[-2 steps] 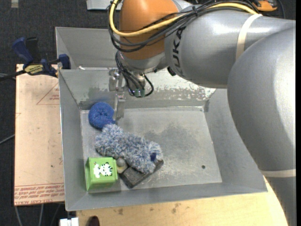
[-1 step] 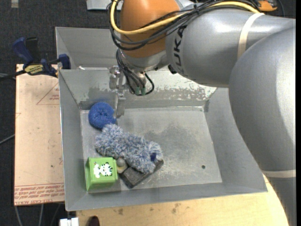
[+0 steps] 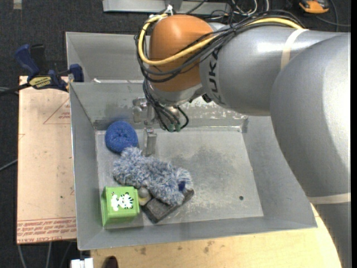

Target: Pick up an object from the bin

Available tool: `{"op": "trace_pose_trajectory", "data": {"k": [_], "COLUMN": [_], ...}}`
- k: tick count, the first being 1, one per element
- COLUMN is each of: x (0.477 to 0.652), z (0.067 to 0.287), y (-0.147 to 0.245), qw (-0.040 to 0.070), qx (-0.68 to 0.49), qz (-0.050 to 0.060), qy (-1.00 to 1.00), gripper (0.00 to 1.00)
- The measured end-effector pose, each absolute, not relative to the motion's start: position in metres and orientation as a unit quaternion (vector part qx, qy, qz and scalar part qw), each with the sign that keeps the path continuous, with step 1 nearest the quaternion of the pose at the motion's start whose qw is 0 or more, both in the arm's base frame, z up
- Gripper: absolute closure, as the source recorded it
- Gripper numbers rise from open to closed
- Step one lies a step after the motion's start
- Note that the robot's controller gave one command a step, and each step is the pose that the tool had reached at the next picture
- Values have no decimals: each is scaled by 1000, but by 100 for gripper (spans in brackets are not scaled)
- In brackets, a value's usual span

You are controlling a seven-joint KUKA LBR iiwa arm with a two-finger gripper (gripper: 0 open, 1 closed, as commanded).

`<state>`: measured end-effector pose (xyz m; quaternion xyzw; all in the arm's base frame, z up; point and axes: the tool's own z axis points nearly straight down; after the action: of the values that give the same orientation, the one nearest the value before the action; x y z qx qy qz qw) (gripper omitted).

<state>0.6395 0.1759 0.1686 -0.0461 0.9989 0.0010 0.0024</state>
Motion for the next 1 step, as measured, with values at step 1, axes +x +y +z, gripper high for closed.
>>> {"op": "trace_pose_trajectory", "data": {"k": [1], "x": [635], "z": [102], "y": [168], "qw": [3], "qx": [-65], "qz": [1], "qy": [998], "gripper": [0]}}
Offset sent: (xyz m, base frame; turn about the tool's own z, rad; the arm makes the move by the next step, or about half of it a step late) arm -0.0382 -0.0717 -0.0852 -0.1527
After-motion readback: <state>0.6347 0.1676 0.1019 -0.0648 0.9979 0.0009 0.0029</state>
